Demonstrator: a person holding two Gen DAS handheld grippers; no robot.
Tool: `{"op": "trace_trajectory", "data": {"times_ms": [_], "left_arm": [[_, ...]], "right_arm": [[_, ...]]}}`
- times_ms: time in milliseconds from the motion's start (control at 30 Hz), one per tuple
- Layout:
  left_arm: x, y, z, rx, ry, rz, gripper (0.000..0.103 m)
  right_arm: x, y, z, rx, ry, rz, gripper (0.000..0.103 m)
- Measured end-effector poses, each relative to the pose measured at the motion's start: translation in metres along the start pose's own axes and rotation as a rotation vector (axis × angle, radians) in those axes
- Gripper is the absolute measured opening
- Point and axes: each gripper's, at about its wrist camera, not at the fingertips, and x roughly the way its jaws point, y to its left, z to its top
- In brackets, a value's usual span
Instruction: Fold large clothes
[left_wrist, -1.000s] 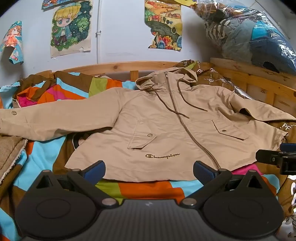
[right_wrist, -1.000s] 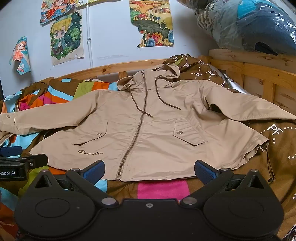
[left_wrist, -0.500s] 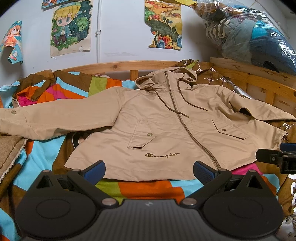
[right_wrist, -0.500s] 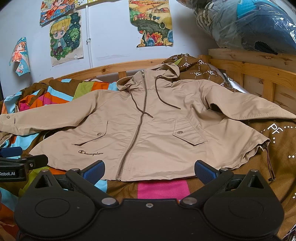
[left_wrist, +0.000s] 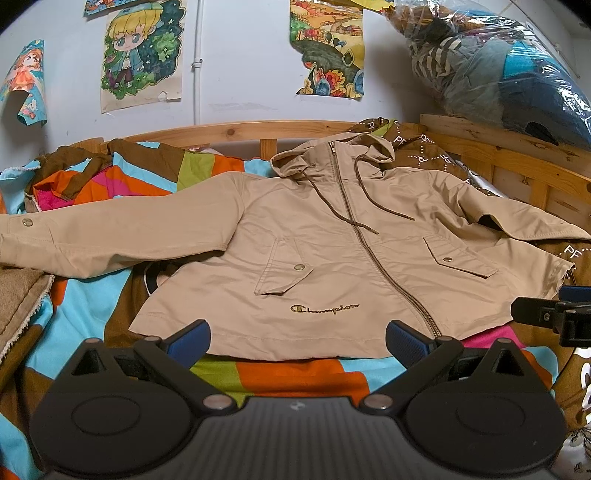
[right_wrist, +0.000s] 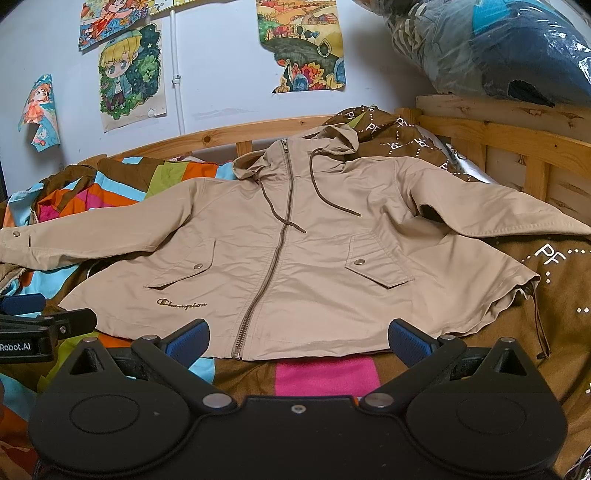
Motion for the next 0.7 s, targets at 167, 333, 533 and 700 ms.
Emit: {"op": "trace_trajectory", "data": {"times_ms": [167, 333, 533, 700], "left_arm": [[0.0002, 0.0004, 0.0, 0.0, 0.0, 0.0, 0.102], [0.0003, 0.0005, -0.0001, 0.0, 0.001, -0.001, 0.102], [0.0005, 0.0006, -0.0001, -0.001, 0.001, -0.001, 0.102], [0.0028, -0.0005, -0.0039, -0.002, 0.002, -0.001, 0.102]], "right_arm": [[-0.0002, 0.0001, -0.0001, 0.001, 0.0, 0.0, 0.103], [-0.0004, 0.0002, -0.0003, 0.002, 0.001, 0.001, 0.103], [-0.0002, -0.0002, 0.0, 0.003, 0.001, 0.002, 0.103], [-0.0002, -0.0003, 0.0002, 0.003, 0.002, 0.002, 0.103]]}}
